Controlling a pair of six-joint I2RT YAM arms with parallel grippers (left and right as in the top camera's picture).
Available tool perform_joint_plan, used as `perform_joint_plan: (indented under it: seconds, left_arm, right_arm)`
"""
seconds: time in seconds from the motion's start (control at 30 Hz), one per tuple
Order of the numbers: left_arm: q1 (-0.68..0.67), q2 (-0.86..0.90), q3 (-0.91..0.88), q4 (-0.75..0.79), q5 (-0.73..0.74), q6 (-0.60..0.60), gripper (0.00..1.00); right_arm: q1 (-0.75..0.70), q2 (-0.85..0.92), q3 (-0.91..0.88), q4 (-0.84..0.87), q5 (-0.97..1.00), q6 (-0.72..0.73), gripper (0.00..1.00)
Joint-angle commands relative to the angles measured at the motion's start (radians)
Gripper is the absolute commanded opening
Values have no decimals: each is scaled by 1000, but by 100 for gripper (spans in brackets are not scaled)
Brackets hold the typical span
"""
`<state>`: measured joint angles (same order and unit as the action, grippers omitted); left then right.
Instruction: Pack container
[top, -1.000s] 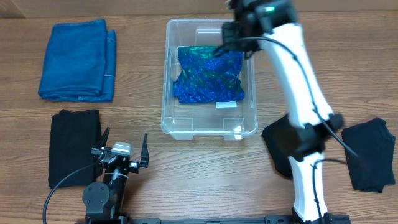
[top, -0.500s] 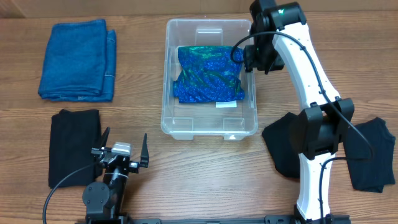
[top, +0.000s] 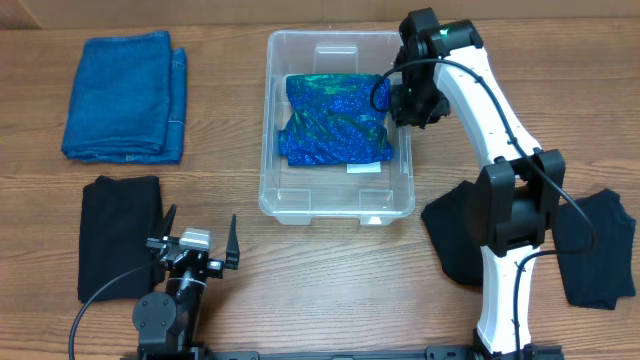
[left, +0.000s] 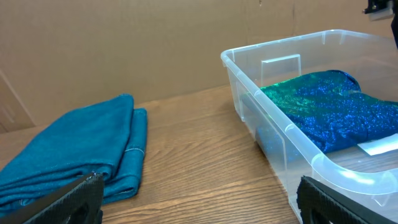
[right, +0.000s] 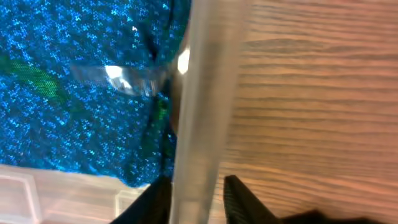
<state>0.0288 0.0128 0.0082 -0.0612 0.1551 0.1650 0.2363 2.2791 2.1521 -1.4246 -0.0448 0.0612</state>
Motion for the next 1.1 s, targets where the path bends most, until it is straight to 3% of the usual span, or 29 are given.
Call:
perform_joint_plan:
  seconds: [0.0,0.17,1.07]
  left_arm:
    - [5,-8,-3,-2,-6,14,100]
    - [5,-8,-3,-2,-6,14,100]
    - [5,-8,-3,-2,-6,14,100]
  right_arm:
    - [-1,-11,-3,18,-90,-2,26]
    - [8,-11,-3,40,-119,21,18]
    - [59,-11,-3,123,-35,255,18]
